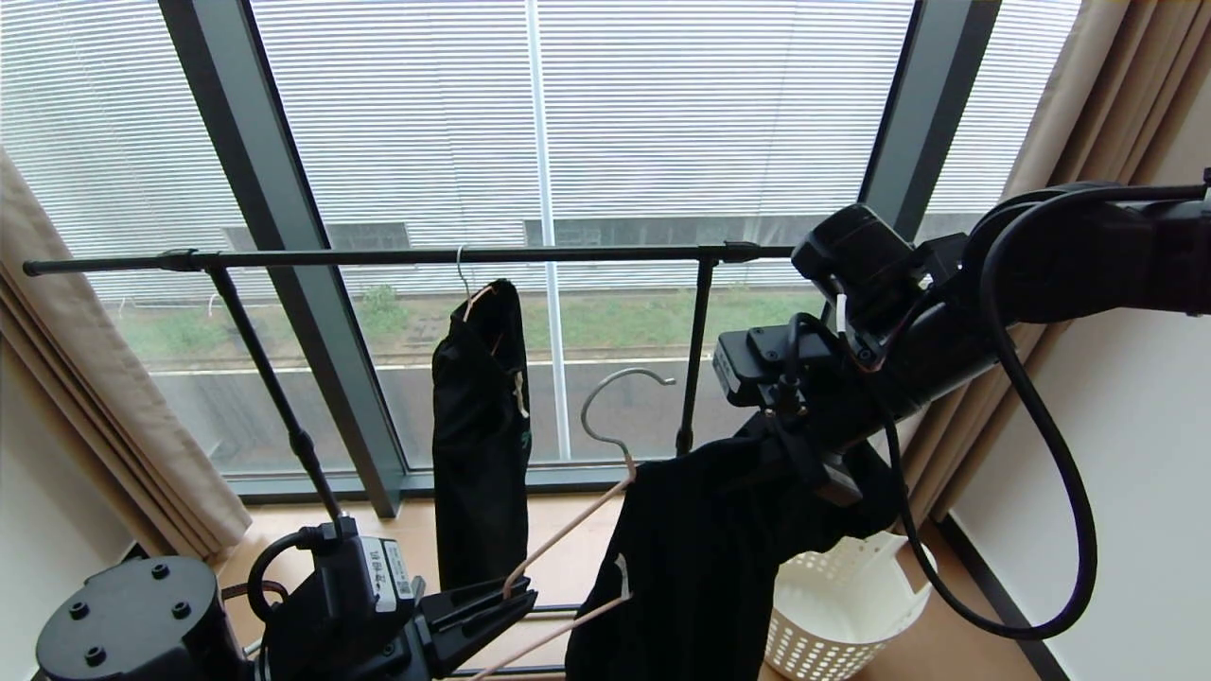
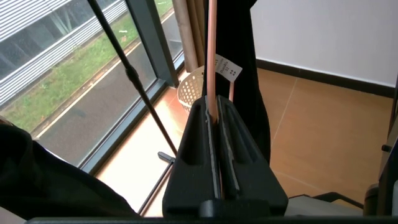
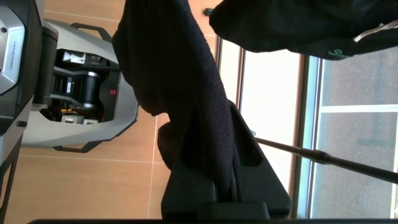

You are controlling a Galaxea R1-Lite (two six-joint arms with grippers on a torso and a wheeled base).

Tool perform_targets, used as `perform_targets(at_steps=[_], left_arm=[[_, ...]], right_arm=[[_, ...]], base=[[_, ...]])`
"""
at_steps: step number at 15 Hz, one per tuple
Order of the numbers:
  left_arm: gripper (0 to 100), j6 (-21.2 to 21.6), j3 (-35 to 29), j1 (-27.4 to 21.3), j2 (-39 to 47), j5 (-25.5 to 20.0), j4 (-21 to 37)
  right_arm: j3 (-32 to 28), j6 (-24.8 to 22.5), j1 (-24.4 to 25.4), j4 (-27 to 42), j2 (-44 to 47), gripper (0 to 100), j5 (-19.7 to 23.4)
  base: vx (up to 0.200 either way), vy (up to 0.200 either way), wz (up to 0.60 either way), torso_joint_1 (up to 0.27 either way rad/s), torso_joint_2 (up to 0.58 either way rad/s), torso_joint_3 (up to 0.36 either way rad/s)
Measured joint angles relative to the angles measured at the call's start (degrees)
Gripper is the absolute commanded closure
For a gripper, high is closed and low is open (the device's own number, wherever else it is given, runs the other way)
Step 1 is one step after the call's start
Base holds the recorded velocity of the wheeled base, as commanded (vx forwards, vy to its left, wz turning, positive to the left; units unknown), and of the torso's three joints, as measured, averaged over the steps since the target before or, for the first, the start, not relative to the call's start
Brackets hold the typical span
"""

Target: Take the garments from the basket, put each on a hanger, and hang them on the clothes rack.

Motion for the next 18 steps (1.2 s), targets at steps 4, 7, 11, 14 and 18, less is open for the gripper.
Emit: perform_targets(at_steps=[4, 7, 11, 14, 18], left_arm=[[0, 0.0, 0.0, 0.17, 0.11, 0.02, -0.09], [0, -0.2, 0.0, 0.78, 0.1, -0.3, -0.05], [0, -5.29, -0.02, 3.11, -0.09, -0.41, -0.02], [0, -15.43, -2.04, 6.89, -0.63, -0.51, 0.0], [0, -26.54, -4.92, 11.97, -0.3, -7.72, 0.0]], right_arm=[[0.52, 0.04, 0.0, 0.21, -0.44, 100, -0.02], [1.66, 0.04, 0.0, -0.01, -1.32, 100, 0.0], [2.51, 0.46, -0.13, -0.34, -3.11, 100, -2.4], [0.55, 5.17, -1.21, -2.28, -4.16, 100, -10.62], [-2.97, 15.38, -2.65, -6.55, -4.82, 100, -13.76]], base=[[0.0, 0.0, 0.0, 0.0, 0.0, 0.0], [0.0, 0.0, 0.0, 0.0, 0.0, 0.0], [0.0, 0.0, 0.0, 0.0, 0.0, 0.0], [0.0, 0.0, 0.0, 0.0, 0.0, 0.0], [0.0, 0.0, 0.0, 0.0, 0.0, 0.0]])
